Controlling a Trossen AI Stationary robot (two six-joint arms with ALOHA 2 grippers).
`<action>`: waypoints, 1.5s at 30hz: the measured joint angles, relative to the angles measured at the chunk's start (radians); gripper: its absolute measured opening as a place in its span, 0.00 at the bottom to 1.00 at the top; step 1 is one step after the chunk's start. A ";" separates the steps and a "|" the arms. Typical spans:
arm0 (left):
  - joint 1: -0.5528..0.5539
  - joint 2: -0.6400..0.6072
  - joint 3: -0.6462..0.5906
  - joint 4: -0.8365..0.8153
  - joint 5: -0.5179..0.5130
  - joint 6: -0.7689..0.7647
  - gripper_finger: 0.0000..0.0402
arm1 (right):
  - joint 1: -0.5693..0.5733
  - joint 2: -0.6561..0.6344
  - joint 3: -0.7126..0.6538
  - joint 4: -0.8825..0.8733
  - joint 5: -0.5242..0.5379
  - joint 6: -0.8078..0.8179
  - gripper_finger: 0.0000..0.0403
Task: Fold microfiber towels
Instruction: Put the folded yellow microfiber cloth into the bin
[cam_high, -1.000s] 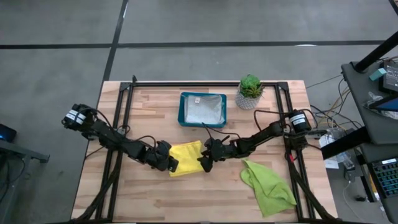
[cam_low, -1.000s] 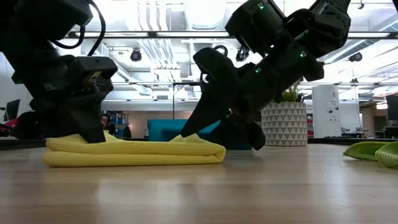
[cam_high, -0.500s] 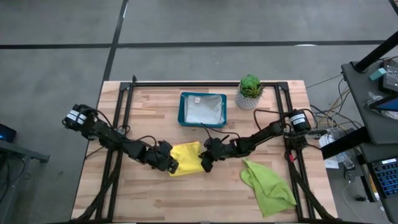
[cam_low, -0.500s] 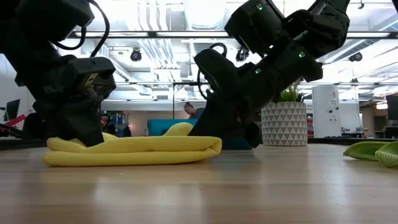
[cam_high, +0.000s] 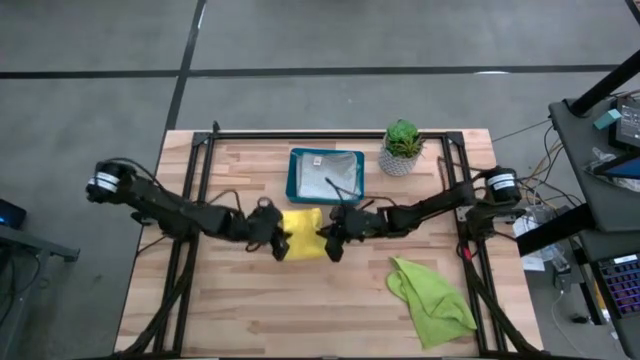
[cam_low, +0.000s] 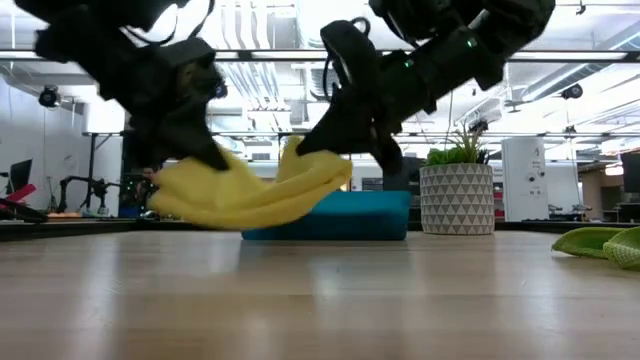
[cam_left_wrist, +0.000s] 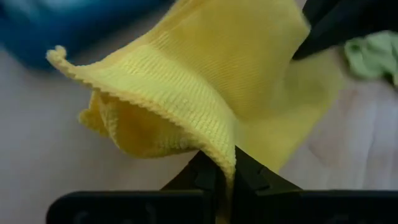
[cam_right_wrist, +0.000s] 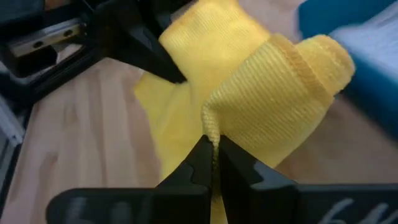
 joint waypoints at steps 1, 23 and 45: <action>0.027 -0.022 0.002 0.000 -0.001 0.045 0.00 | -0.012 -0.019 0.000 -0.015 0.001 -0.016 0.02; 0.583 0.131 0.208 0.096 0.149 0.631 0.00 | -0.372 -0.200 0.000 -0.235 0.079 -0.205 0.02; 0.613 0.314 0.315 0.020 0.125 0.650 0.07 | -0.400 -0.192 0.000 -0.366 0.123 -0.197 0.18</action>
